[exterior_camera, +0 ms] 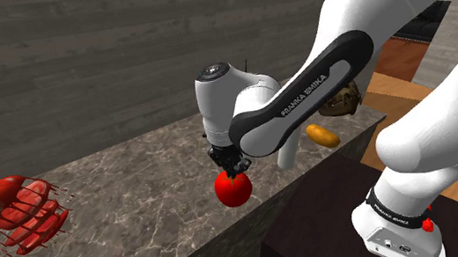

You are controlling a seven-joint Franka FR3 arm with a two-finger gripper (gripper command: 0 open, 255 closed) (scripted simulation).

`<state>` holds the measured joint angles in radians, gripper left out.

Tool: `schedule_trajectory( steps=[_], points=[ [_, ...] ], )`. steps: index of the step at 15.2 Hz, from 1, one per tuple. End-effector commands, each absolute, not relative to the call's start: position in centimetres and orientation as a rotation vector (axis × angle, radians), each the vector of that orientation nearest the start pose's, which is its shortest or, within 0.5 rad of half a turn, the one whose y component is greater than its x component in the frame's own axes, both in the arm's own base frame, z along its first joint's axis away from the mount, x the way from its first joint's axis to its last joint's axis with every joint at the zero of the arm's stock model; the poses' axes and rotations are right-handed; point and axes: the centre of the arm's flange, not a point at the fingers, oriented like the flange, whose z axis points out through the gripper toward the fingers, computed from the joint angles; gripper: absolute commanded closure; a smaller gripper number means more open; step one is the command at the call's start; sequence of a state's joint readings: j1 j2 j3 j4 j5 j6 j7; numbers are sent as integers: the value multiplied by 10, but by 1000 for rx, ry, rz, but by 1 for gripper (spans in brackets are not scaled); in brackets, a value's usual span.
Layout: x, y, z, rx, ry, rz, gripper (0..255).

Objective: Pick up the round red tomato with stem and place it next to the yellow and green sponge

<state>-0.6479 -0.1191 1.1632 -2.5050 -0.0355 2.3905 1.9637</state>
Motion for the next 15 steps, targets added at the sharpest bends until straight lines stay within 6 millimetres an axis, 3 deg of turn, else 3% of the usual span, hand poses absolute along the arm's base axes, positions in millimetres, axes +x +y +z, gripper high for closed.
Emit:
schedule_trajectory(
  steps=[1,15],
  points=[
    [398,219,294,-2453,2125,-167,255],
    [398,219,363,-2453,2125,-167,255]
  ],
)
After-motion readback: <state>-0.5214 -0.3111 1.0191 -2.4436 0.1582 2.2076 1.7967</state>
